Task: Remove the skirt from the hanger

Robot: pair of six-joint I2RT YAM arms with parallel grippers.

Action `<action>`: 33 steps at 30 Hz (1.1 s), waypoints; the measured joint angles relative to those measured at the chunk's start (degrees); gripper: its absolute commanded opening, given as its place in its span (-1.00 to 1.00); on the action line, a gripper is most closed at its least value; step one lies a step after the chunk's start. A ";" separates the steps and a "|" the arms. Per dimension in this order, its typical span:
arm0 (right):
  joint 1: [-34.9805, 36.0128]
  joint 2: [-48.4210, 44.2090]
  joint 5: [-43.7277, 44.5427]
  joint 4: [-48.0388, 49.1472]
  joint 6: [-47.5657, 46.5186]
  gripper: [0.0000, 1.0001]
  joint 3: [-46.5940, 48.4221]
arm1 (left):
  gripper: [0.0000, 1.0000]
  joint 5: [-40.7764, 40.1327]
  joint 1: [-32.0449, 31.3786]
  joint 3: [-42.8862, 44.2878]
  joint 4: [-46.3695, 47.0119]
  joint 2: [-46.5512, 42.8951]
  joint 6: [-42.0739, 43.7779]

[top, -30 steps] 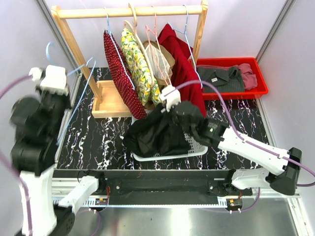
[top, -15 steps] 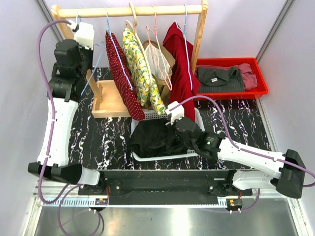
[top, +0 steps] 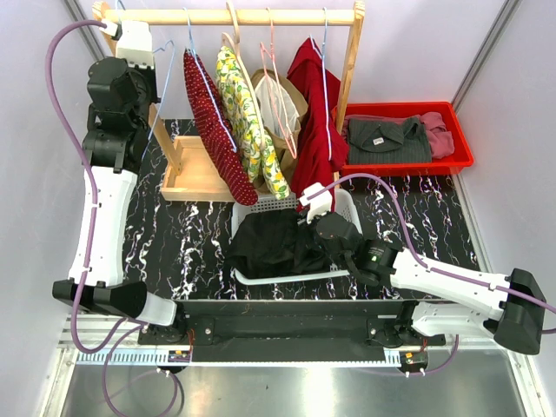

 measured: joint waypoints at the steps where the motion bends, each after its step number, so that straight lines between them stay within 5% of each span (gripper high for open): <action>1: 0.00 0.09 0.00 0.04 0.00 -0.78 0.00 | -1.00 0.02 0.00 -0.02 0.37 -0.17 0.00; 14: 0.02 0.63 0.00 0.72 0.55 -0.79 0.00 | -1.00 1.11 1.44 7.96 1.99 6.38 0.63; 26: 0.04 0.66 0.07 0.72 0.55 -0.79 0.00 | -1.00 4.31 3.52 1.77 1.22 8.44 0.79; 29: 0.04 0.70 0.39 0.72 0.55 -0.69 0.02 | -0.50 5.09 3.56 -1.29 4.28 7.15 1.09; 31: 0.04 0.98 0.52 0.74 0.55 -0.39 0.07 | 0.34 5.57 3.56 -3.21 3.93 5.16 1.42; 33: 0.07 1.51 0.83 0.72 0.68 -0.21 0.24 | 0.78 6.21 3.56 -4.92 2.80 2.99 1.99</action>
